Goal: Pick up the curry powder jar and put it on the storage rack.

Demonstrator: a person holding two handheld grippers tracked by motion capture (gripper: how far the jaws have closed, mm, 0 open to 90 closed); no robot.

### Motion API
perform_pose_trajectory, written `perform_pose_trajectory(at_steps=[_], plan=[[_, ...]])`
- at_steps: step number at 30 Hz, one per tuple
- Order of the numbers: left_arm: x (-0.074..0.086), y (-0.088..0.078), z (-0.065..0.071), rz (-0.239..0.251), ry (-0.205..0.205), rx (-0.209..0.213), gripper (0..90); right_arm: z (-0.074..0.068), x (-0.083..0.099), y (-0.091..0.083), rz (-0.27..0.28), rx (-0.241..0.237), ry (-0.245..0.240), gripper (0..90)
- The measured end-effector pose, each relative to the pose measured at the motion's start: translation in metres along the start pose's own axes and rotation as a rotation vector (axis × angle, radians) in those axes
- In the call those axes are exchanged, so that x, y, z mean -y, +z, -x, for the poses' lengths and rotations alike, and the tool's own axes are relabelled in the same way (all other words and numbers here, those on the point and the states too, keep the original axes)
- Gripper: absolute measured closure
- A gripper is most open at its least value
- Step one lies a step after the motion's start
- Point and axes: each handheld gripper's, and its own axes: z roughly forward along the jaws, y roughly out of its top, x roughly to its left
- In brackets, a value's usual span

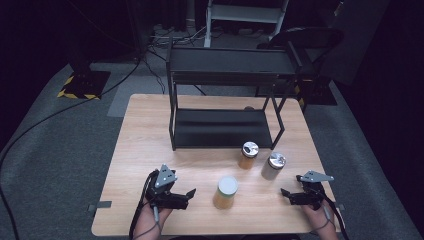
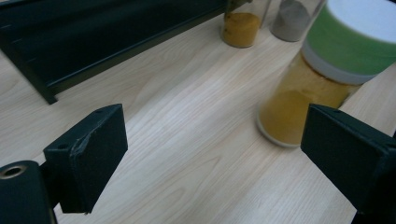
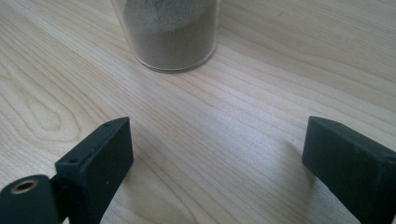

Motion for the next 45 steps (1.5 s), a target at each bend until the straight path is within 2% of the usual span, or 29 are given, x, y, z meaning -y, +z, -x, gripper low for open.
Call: perform_pose_trajectory(at_steps=[5, 10, 22, 36, 41, 43, 45], plan=[[-0.007, 0.008, 0.002, -0.004, 0.028, 0.034, 7.2, 0.000, 0.000, 0.000, 0.000, 0.001, 0.002, 8.3], [-0.015, 0.020, 0.002, -0.019, 0.039, 0.094, 7.2, -0.001, -0.001, 0.001, 0.000, 0.005, 0.004, 8.3], [-0.037, 0.049, 0.012, -0.061, 0.116, 0.203, 6.9, -0.002, -0.001, 0.001, 0.000, 0.012, 0.012, 8.3], [-0.056, 0.074, 0.020, -0.075, 0.158, 0.273, 7.1, -0.003, -0.001, 0.001, 0.001, 0.020, 0.019, 8.3], [-0.061, 0.084, 0.021, -0.080, 0.169, 0.293, 9.6, -0.003, -0.001, 0.001, 0.001, 0.021, 0.020, 8.3], [-0.063, 0.087, 0.022, -0.081, 0.171, 0.297, 14.6, -0.003, -0.001, 0.001, 0.001, 0.022, 0.021, 8.3], [-0.064, 0.089, 0.024, -0.081, 0.185, 0.291, 16.0, -0.004, -0.001, 0.001, 0.000, 0.024, 0.023, 8.3]])
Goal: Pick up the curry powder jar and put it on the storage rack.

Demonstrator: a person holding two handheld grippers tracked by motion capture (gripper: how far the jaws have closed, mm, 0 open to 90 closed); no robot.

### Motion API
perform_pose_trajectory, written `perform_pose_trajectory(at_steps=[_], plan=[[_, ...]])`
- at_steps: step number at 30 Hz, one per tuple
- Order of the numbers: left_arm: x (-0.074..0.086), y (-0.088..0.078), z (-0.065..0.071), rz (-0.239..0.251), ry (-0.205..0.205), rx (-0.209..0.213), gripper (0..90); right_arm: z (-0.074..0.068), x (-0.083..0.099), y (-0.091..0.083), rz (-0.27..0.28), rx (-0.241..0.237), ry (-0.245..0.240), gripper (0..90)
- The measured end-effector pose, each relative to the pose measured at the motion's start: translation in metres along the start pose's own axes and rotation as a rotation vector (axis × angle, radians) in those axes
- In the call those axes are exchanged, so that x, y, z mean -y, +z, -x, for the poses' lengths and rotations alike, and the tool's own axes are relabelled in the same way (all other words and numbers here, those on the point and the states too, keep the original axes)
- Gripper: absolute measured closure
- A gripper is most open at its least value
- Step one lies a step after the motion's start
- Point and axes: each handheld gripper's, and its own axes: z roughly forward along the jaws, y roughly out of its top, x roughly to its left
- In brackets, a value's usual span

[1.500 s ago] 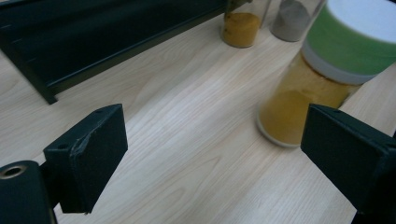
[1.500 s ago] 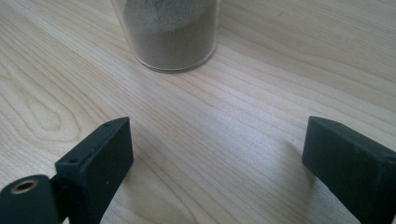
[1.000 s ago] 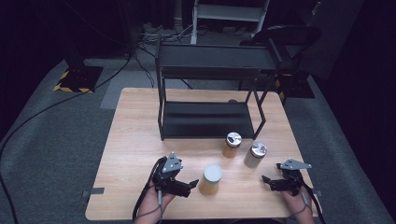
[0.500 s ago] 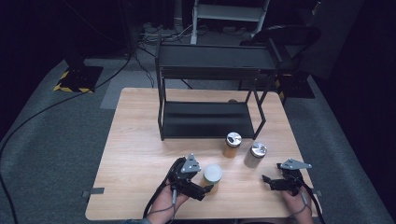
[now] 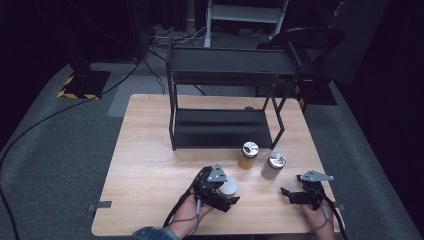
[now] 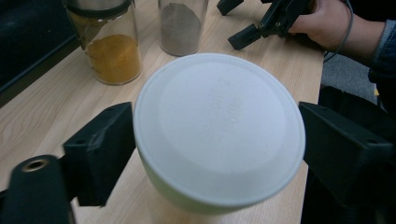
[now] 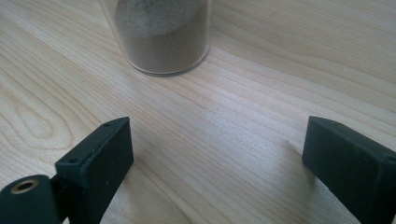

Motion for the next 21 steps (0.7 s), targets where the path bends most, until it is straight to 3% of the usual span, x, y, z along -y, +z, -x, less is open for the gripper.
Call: perform_pose_trajectory(at_steps=[4, 12, 21], plan=[[0.000, 0.001, 0.004, 0.001, 0.048, -0.024, 32.3, -0.001, 0.000, 0.000, -0.001, 0.003, 0.004, 8.3], [-0.011, -0.001, 0.008, -0.032, 0.044, -0.046, 32.9, -0.001, 0.000, 0.000, -0.001, 0.003, 0.004, 8.3], [-0.035, -0.023, -0.002, -0.017, 0.035, -0.089, 33.0, 0.000, 0.000, 0.000, -0.001, 0.000, 0.000, 8.3]])
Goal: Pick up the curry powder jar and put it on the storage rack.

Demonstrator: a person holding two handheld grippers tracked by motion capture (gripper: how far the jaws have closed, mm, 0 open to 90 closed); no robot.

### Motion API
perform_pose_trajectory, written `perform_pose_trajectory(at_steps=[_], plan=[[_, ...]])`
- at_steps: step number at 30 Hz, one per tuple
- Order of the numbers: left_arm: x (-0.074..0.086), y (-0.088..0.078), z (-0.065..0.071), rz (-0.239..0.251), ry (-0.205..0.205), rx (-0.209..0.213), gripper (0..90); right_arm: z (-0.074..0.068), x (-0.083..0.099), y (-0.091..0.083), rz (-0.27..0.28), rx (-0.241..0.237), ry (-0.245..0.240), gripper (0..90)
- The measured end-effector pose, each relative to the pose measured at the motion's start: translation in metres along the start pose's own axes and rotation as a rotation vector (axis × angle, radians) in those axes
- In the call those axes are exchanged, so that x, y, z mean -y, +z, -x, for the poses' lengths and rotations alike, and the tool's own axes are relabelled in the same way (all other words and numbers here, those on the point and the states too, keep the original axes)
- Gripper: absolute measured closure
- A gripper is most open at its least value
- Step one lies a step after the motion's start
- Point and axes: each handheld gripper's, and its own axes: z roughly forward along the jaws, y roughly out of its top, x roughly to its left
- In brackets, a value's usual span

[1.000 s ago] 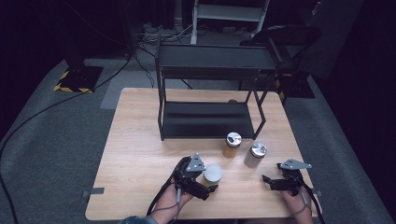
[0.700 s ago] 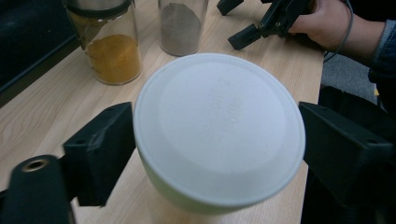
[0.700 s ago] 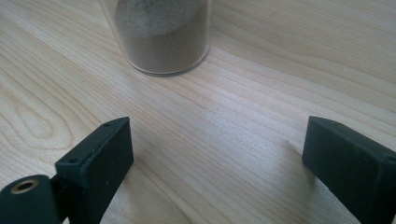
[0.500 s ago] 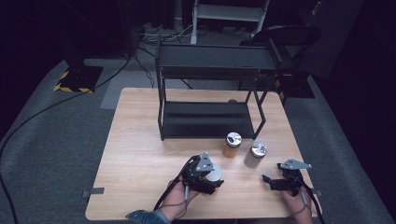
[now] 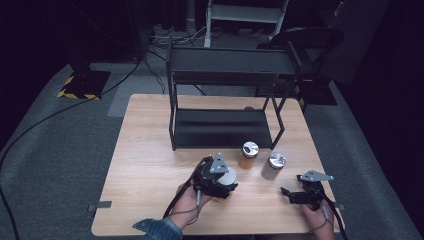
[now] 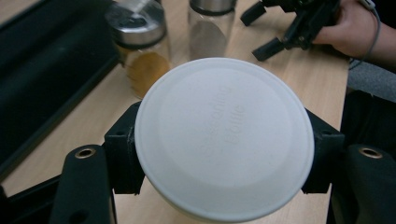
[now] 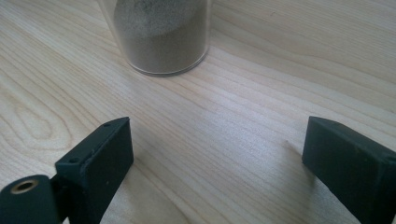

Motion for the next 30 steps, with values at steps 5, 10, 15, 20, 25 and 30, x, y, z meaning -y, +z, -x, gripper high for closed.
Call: perform_pose_trajectory(at_steps=[5, 10, 15, 20, 25, 30], plan=[[-0.017, -0.013, -0.010, 0.005, 0.010, -0.054, 33.1, 0.000, 0.000, 0.000, 0.000, -0.001, 0.000, 8.3], [-0.032, -0.025, -0.024, 0.014, -0.002, -0.090, 33.1, 0.000, 0.000, 0.000, 0.000, -0.001, 0.000, 8.3], [-0.047, -0.034, -0.038, 0.011, -0.013, -0.133, 33.1, 0.000, 0.000, 0.000, 0.000, -0.001, 0.000, 8.3], [-0.062, -0.040, -0.058, 0.000, -0.034, -0.182, 33.1, 0.000, 0.000, 0.000, 0.000, -0.001, 0.000, 8.3], [-0.068, -0.040, -0.073, -0.004, -0.056, -0.210, 33.0, 0.000, 0.000, 0.000, 0.000, -0.001, 0.000, 8.3], [-0.072, -0.032, -0.093, -0.013, -0.092, -0.246, 33.0, 0.000, 0.000, 0.000, 0.000, -0.001, 0.000, 8.3]])
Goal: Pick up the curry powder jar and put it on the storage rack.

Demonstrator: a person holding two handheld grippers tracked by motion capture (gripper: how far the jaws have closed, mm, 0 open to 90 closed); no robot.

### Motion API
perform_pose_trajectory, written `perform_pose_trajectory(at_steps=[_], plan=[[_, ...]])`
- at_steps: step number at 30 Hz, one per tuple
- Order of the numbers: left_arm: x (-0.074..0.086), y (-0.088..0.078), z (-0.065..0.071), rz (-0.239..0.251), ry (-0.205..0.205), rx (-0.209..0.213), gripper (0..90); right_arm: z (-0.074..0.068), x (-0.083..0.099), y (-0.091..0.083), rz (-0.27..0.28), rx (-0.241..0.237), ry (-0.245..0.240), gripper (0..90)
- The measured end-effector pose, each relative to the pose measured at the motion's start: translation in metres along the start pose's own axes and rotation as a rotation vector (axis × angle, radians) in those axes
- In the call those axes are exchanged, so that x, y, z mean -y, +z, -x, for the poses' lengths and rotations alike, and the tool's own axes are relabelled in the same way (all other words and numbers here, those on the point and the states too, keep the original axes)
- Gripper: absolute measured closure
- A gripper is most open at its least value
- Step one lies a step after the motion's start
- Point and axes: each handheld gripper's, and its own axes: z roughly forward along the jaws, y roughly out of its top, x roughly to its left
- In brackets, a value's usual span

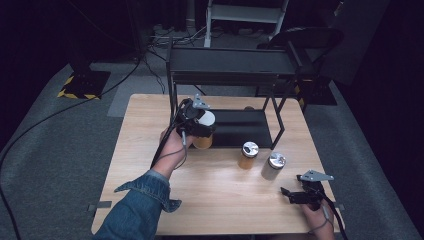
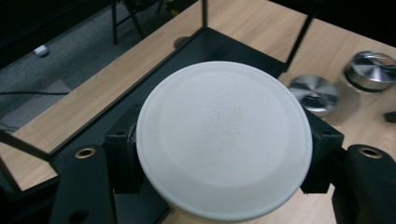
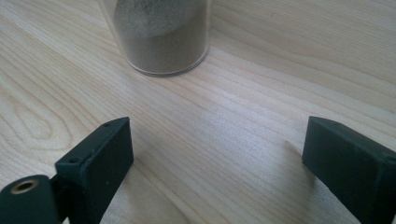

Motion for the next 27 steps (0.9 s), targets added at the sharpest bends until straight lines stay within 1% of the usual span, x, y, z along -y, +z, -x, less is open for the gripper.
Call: perform_pose_trajectory(at_steps=[4, 6, 8, 9, 13, 15, 16, 20, 23, 27], plan=[[-0.004, 0.016, -0.009, -0.021, -0.022, -0.042, 33.0, 0.000, 0.000, 0.000, 0.000, 0.000, 0.000, 8.3], [-0.005, 0.024, -0.012, -0.038, -0.025, -0.069, 33.0, 0.000, 0.000, 0.000, 0.000, 0.000, 0.000, 8.3], [-0.007, 0.032, -0.016, -0.065, -0.045, -0.087, 33.0, 0.000, 0.000, 0.000, 0.000, 0.000, 0.000, 8.3], [-0.008, 0.036, -0.018, -0.079, -0.044, -0.092, 33.0, 0.000, 0.000, 0.000, 0.000, 0.000, 0.000, 8.3], [-0.007, 0.049, -0.025, -0.118, -0.067, -0.104, 32.9, 0.000, 0.000, 0.000, 0.000, 0.000, 0.000, 8.3], [-0.004, 0.054, -0.029, -0.119, -0.085, -0.112, 33.0, 0.000, 0.000, 0.000, 0.000, 0.000, 0.000, 8.3], [-0.005, 0.056, -0.032, -0.129, -0.083, -0.114, 32.9, 0.000, 0.000, 0.000, 0.000, 0.000, 0.000, 8.3], [-0.003, 0.064, -0.035, -0.142, -0.100, -0.128, 33.0, 0.000, 0.000, 0.000, 0.000, 0.000, 0.000, 8.3], [-0.001, 0.069, -0.039, -0.146, -0.117, -0.125, 33.0, 0.000, 0.000, 0.000, 0.000, 0.000, 0.000, 8.3], [0.000, 0.076, -0.041, -0.158, -0.125, -0.128, 33.0, 0.000, 0.000, 0.000, 0.000, 0.000, 0.000, 8.3]])
